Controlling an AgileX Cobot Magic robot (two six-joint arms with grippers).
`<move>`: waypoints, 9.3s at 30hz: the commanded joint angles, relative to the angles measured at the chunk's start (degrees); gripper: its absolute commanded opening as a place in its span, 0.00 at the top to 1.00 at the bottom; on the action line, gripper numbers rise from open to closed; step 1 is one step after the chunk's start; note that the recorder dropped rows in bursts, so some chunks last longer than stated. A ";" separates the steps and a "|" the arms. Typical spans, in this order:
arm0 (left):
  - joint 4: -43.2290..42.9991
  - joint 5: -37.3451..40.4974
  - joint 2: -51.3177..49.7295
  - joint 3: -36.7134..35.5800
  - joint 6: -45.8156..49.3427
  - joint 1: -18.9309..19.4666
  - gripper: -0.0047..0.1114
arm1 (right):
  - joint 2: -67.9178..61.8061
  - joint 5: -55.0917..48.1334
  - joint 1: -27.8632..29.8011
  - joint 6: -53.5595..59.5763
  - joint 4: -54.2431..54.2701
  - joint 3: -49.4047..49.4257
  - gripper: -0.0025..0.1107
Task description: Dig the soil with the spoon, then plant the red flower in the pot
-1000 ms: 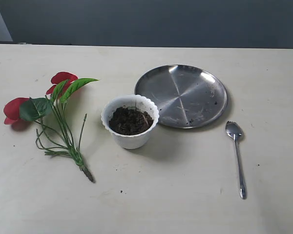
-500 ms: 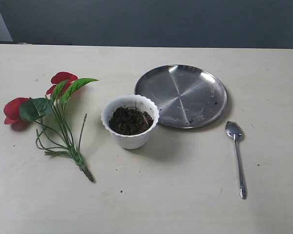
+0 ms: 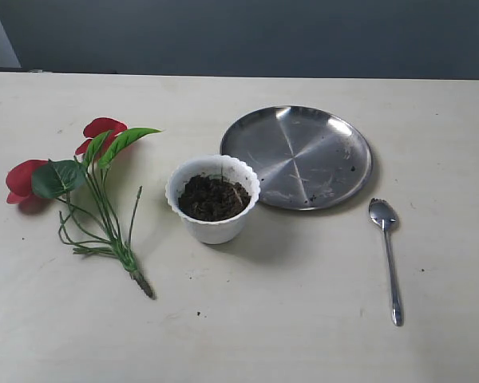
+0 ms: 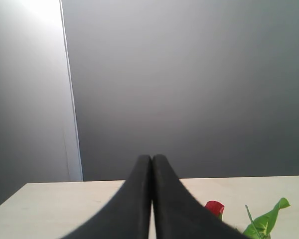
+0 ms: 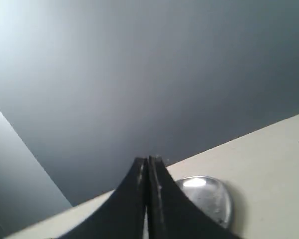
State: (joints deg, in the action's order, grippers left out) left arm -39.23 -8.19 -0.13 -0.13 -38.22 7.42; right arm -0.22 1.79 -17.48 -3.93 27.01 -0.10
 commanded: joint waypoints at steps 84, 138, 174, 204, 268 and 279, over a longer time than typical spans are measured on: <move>0.31 -0.41 0.13 0.13 -0.20 -0.25 0.96 | -101.36 -40.89 -8.94 -6.75 -27.67 -46.41 0.69; 0.31 -0.41 0.13 0.13 -0.20 -0.25 0.96 | -101.77 -61.48 -43.63 7.98 -71.47 -65.34 0.98; 0.31 -0.41 0.13 0.13 -0.20 -0.25 0.96 | -109.40 -35.59 -20.14 -16.05 -57.81 -72.98 0.98; 0.31 -0.41 0.13 0.13 -0.20 -0.25 0.96 | -108.11 -45.80 -21.18 -13.78 -47.32 -79.09 0.58; 0.36 -0.41 0.13 0.13 -0.20 -0.73 0.96 | -139.28 -46.39 -46.96 -2.12 -33.12 -117.38 0.59; 0.36 -0.41 0.13 0.13 -0.20 -0.73 0.96 | -138.32 -47.89 -45.95 -2.12 -32.64 -117.38 0.98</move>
State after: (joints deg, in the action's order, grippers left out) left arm -39.23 -8.19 -0.13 -0.13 -38.22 7.07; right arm -140.23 -45.61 -63.90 -6.16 -5.32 -117.24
